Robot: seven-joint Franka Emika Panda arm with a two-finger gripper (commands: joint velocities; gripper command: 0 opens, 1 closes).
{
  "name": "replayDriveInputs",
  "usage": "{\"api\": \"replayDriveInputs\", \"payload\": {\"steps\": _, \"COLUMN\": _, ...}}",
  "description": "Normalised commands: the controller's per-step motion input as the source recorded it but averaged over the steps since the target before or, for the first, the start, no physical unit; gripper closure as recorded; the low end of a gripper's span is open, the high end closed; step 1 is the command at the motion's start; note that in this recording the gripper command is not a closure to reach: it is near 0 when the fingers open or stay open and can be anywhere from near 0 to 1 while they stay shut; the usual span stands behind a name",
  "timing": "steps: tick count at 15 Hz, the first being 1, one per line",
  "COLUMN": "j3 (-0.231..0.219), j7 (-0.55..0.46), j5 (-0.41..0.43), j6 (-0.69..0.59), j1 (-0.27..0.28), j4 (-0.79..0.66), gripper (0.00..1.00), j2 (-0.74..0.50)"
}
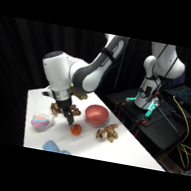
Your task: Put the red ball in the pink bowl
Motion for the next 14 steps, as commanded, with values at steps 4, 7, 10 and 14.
{"api": "replayDriveInputs", "payload": {"steps": 4, "j3": 0.09, "j7": -0.2, "j5": 0.064, "j6": -0.33, "j1": -0.103, "j4": 0.57, "gripper": 0.0, "j2": 0.38}}
{"api": "replayDriveInputs", "payload": {"steps": 7, "j3": 0.107, "j7": -0.17, "j5": 0.08, "j6": -0.35, "j1": -0.062, "j4": 0.37, "gripper": 0.0, "j2": 0.21}}
{"api": "replayDriveInputs", "payload": {"steps": 10, "j3": 0.1, "j7": -0.16, "j5": 0.084, "j6": -0.32, "j1": -0.025, "j4": 0.23, "gripper": 0.0, "j2": 0.1}}
{"api": "replayDriveInputs", "payload": {"steps": 14, "j3": 0.063, "j7": -0.16, "j5": 0.097, "j6": -0.2, "j1": -0.024, "j4": 0.05, "gripper": 0.0, "j2": -0.02}}
